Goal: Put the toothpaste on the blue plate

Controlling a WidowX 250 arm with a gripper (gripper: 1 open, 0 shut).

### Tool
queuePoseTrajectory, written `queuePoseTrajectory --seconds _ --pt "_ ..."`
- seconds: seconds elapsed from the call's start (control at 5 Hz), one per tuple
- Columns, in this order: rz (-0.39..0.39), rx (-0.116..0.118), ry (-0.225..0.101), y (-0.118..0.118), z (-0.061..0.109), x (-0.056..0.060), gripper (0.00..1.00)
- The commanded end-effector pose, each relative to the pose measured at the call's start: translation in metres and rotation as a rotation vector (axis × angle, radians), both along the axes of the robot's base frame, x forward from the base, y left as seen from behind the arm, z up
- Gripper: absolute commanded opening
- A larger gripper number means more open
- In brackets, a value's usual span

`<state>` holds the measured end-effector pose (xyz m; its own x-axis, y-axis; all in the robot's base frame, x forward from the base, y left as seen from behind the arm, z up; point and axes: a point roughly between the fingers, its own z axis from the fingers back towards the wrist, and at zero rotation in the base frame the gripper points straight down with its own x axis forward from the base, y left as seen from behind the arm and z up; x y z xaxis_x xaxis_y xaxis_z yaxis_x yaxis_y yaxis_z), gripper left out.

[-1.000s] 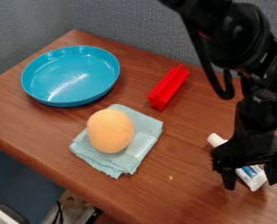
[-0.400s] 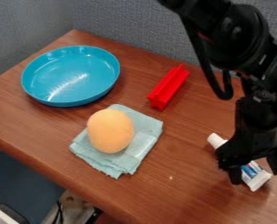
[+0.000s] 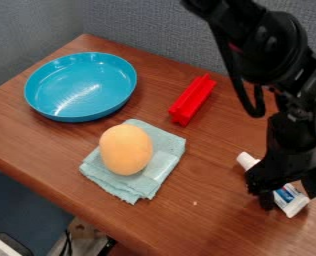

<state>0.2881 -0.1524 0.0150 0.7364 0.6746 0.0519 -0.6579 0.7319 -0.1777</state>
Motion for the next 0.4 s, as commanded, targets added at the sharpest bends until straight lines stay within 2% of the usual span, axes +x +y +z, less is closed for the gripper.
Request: queuePoseTrajectory --seconds 0.0,0.2 --pt "-0.025 -0.016 -0.022 -0.0146 0.0068 -0.0011 1.00" --pt "-0.030 -0.023 -0.018 -0.0227 0.0097 -0.0021 1.00"
